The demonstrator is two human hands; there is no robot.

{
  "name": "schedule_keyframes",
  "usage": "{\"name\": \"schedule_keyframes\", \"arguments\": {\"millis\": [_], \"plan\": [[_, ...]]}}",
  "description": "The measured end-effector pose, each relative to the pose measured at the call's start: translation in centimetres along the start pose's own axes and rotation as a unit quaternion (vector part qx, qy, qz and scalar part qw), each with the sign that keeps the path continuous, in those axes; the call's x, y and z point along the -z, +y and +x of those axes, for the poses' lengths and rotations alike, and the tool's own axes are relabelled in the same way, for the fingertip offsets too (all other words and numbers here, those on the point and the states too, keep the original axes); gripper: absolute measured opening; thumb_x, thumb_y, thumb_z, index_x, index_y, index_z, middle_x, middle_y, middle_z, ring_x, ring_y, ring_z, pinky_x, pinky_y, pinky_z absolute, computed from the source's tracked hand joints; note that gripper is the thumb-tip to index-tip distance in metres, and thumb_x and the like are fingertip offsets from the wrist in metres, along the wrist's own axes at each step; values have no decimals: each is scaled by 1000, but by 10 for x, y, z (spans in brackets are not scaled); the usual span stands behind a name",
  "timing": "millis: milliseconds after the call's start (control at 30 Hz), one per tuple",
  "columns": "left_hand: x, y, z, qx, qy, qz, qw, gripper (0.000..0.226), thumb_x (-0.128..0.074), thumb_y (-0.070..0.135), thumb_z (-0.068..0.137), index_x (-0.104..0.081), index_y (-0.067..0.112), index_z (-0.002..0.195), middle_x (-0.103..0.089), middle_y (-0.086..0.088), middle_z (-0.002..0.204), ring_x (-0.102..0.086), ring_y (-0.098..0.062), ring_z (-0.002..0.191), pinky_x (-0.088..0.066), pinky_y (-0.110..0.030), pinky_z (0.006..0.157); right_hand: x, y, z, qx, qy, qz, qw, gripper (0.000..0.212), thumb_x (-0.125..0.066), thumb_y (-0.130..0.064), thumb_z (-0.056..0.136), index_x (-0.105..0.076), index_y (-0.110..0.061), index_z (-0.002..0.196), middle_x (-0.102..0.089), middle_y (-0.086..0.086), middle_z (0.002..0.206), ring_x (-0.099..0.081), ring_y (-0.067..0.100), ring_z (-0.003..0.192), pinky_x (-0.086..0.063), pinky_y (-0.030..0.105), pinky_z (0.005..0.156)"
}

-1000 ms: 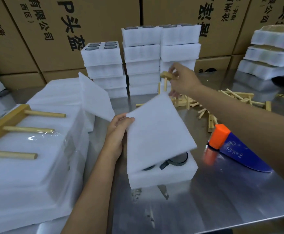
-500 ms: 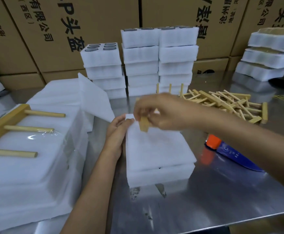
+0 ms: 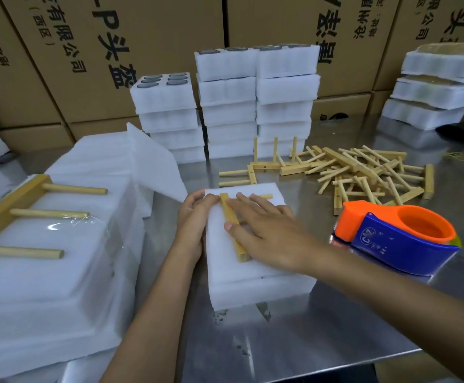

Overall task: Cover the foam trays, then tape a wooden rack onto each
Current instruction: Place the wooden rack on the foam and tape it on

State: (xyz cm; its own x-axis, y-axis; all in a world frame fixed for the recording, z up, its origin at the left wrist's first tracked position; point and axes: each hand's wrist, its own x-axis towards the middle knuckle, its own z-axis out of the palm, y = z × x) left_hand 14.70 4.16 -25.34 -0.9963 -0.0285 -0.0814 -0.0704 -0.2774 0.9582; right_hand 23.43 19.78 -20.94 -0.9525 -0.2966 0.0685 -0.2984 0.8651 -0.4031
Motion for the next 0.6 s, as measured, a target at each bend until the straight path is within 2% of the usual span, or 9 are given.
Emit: {"name": "schedule_keyframes", "arguments": {"millis": [67, 167, 267, 333, 400, 467, 533, 600], "plan": [[-5, -1, -2, -5, 9, 7, 1000, 21, -73, 24, 85, -68, 24, 105, -73, 1, 97, -71, -14, 82, -58, -34, 80, 2, 0, 0, -8, 14, 4, 1000, 58, -22, -62, 98, -18, -41, 152, -10, -14, 164, 0, 7, 150, -6, 38, 114], [-14, 0, -5, -29, 25, 9, 999, 17, -68, 20, 90, -69, 20, 107, -69, 12, 88, -67, 6, 67, -51, -12, 59, 3, -5, -2, -1, 49, -9, 999, 52, -28, -57, 98, -32, -35, 145, -29, -9, 157, -14, 10, 144, -15, 37, 107], [-19, 2, -7, -35, 22, 12, 999, 13, -66, 17, 91, -69, 14, 104, -67, 12, 91, -63, 13, 66, -45, -6, 56, 6, -9, -5, 6, 90, 26, 996, 48, -33, -54, 99, -41, -33, 141, -44, -11, 144, -26, 11, 137, -18, 32, 98], [-20, 4, -9, -35, 19, 12, 999, 12, -65, 17, 91, -69, 13, 102, -68, 12, 88, -63, 11, 67, -46, -6, 57, 12, -7, -6, -5, 117, 48, 992, 48, -38, -51, 99, -39, -35, 144, -41, -14, 149, -28, 12, 139, -20, 33, 101], [-19, 4, -10, -42, 26, 8, 999, 12, -65, 17, 91, -69, 12, 101, -70, 17, 74, -64, 10, 63, -45, -7, 53, 19, 1, -11, -29, 140, 49, 988, 48, -45, -47, 98, -39, -35, 144, -40, -13, 150, -29, 13, 139, -21, 32, 99], [-18, 5, -12, -30, 35, -5, 999, 11, -68, 23, 88, -71, 15, 96, -70, 15, 69, -67, 0, 67, -48, -12, 54, 23, 13, -22, -65, 181, 27, 981, 43, -49, -41, 97, -46, -29, 137, -47, -8, 142, -37, 16, 133, -26, 31, 98], [-18, 5, -13, -12, 37, -23, 999, 12, -70, 28, 84, -70, 18, 91, -70, 5, 81, -68, -13, 80, -52, -24, 68, 27, 28, -37, -106, 271, -63, 955, 32, -52, -35, 93, -55, -18, 120, -53, 2, 122, -47, 22, 115, -40, 37, 90], [-20, 5, -15, -6, 34, -48, 998, 29, -70, 30, 79, -69, 14, 103, -66, -4, 95, -65, -22, 91, -51, -36, 82, 34, 48, -51, -173, 352, -155, 907, 24, -55, -28, 89, -57, -9, 104, -52, 9, 105, -49, 27, 97, -42, 38, 71]]}}
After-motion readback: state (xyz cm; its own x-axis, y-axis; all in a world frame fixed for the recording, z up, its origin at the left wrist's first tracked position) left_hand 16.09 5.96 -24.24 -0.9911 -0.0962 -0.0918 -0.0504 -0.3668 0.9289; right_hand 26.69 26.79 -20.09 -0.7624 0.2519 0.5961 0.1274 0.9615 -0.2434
